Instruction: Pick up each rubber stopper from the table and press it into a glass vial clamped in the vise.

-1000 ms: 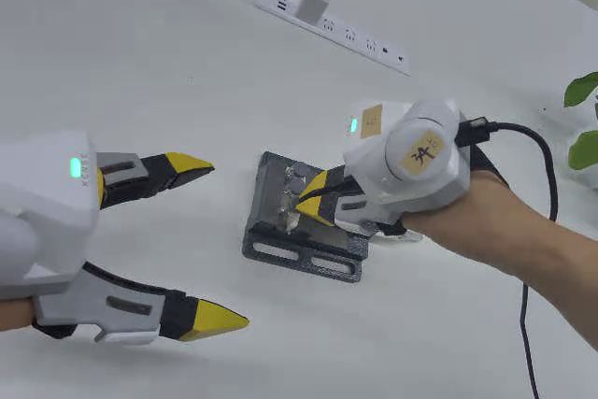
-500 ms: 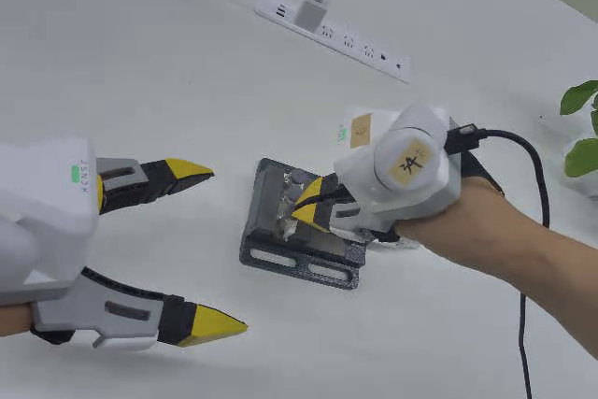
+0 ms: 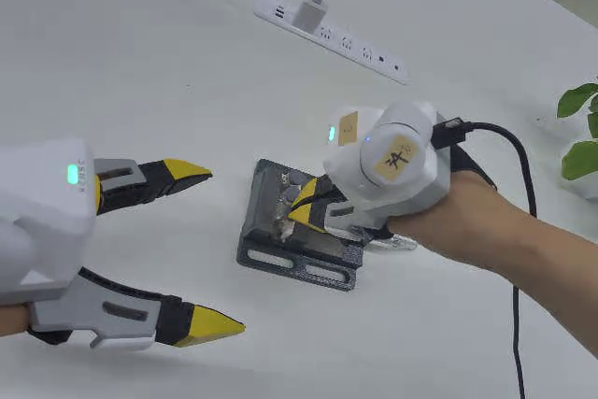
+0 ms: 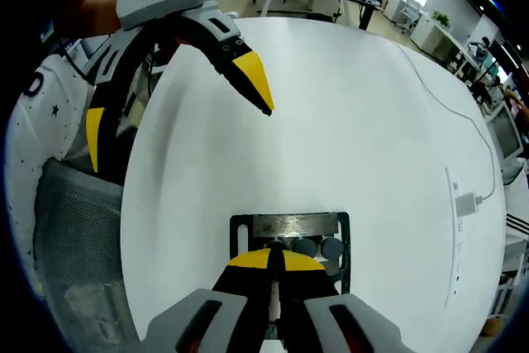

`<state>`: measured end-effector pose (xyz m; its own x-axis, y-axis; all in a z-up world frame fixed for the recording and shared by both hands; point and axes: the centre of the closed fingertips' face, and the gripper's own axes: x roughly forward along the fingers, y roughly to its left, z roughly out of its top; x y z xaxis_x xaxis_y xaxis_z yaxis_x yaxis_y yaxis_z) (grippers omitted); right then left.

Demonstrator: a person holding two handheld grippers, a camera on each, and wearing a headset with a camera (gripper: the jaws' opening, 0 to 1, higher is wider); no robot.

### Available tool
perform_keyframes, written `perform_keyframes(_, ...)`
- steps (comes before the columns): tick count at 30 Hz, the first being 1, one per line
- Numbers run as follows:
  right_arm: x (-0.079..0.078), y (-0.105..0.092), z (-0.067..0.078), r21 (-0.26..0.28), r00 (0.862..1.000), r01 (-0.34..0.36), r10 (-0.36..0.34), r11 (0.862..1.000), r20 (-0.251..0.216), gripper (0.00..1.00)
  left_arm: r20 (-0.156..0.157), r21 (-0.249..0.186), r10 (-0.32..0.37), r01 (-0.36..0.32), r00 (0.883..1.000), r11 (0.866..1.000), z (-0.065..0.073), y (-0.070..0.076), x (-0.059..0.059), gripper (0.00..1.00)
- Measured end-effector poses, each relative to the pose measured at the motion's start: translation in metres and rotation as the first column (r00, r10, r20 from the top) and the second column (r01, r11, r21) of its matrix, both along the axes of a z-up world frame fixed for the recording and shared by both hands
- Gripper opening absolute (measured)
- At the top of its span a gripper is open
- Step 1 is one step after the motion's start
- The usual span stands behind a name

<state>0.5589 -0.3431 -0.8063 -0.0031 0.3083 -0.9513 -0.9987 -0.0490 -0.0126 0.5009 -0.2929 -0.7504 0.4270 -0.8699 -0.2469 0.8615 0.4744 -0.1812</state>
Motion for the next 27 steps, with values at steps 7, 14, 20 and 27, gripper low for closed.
perform_keyframes(7, 0.0005, 0.0011, -0.0014, -0.028, 1.000, -0.025, 0.025, 0.999, -0.005, 0.00, 0.001, -0.002, 0.000, 0.000, 1.000, 1.000, 0.0003, -0.0006, 0.0012, 0.83)
perform_keyframes(14, 0.0006, 0.0002, -0.0019, -0.051, 0.999, -0.047, 0.047, 0.998, -0.010, 0.00, 0.000, -0.003, -0.001, 0.001, 1.000, 1.000, -0.0004, -0.0015, 0.0019, 0.83)
perform_keyframes(20, 0.0007, 0.0002, -0.0022, -0.065, 0.998, -0.056, 0.054, 0.996, -0.025, 0.00, 0.001, -0.005, 0.001, -0.001, 1.000, 1.000, 0.0001, -0.0015, 0.0031, 0.82)
perform_keyframes(27, 0.0011, 0.0004, -0.0031, -0.077, 0.998, -0.063, 0.061, 0.995, -0.030, 0.00, 0.001, -0.008, 0.003, -0.003, 1.000, 1.000, 0.0000, -0.0015, 0.0044, 0.82)
